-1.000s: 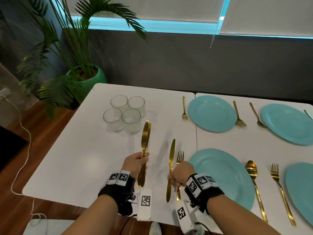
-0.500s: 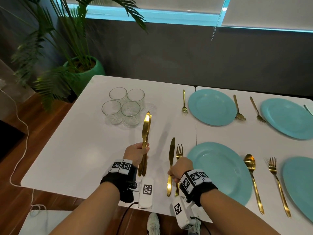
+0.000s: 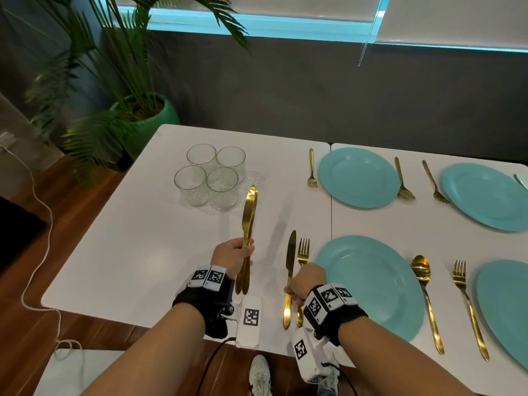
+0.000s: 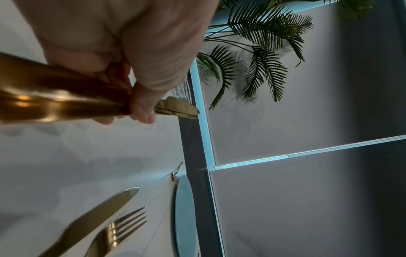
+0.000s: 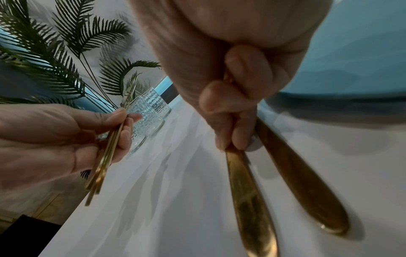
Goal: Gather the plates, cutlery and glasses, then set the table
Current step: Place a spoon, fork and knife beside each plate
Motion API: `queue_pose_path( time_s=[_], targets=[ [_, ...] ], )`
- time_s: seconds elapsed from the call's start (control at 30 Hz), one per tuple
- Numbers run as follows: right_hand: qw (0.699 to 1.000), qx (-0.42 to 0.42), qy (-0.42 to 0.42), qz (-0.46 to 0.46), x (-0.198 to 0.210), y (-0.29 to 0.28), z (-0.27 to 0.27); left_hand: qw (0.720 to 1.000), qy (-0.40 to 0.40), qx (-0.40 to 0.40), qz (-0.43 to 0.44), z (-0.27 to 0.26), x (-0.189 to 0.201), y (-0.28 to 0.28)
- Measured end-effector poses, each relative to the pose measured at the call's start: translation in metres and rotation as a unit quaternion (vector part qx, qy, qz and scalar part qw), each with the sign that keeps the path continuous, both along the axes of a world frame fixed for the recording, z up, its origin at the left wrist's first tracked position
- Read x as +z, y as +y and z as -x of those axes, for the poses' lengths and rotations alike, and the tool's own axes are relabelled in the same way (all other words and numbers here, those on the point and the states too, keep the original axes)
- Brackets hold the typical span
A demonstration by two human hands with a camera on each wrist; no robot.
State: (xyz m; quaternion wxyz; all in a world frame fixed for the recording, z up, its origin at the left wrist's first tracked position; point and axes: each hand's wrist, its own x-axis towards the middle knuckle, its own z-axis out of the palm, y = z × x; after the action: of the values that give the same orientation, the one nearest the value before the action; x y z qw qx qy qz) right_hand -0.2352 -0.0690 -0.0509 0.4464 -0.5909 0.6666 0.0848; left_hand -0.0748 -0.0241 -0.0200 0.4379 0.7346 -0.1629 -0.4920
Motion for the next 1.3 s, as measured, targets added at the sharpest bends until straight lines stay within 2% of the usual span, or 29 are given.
queue_pose_path(
  time_s=[0.1,0.27,0.33,0.4,0.5,0.57,0.67,0.8,1.03,1.13,1.3],
  targets=[
    [0.994,0.067,0.079,0.029,0.003,0.003,-0.005,1.000,-0.005,-0.003,0.002,0.000,0.002,-0.001],
    [0.990,0.095,0.095,0.034,0.015,0.000,-0.005,1.000,-0.002,-0.003,0.011,0.004,0.005,-0.004],
    [0.997,0.061,0.042,0.029,0.031,-0.007,-0.001,1.000,0.011,-0.005,0.018,0.009,0.010,-0.008],
    [0.998,0.026,-0.056,0.022,0.056,-0.012,0.004,0.998,0.050,-0.012,0.025,0.018,0.016,-0.011],
    [0.980,-0.039,-0.187,0.054,0.094,-0.018,0.017,0.989,0.135,-0.044,0.039,0.038,0.029,-0.017],
    [0.965,-0.069,-0.245,0.063,0.110,-0.024,0.030,0.983,0.162,-0.080,0.045,0.055,0.038,-0.023],
    [0.957,-0.100,-0.265,0.057,0.118,-0.034,0.053,0.976,0.176,-0.117,0.054,0.083,0.047,-0.035],
    [0.949,-0.152,-0.275,0.042,0.117,-0.044,0.086,0.977,0.162,-0.126,0.051,0.119,0.055,-0.052],
    [0.916,-0.245,-0.317,0.001,0.114,-0.060,0.141,0.980,0.138,-0.134,0.045,0.169,0.058,-0.073],
    [0.916,-0.260,-0.307,0.003,0.106,-0.065,0.160,0.980,0.135,-0.142,0.046,0.190,0.058,-0.078],
    [0.907,-0.298,-0.293,0.045,0.092,-0.067,0.197,0.984,0.144,-0.095,0.043,0.222,0.052,-0.087]
  ],
)
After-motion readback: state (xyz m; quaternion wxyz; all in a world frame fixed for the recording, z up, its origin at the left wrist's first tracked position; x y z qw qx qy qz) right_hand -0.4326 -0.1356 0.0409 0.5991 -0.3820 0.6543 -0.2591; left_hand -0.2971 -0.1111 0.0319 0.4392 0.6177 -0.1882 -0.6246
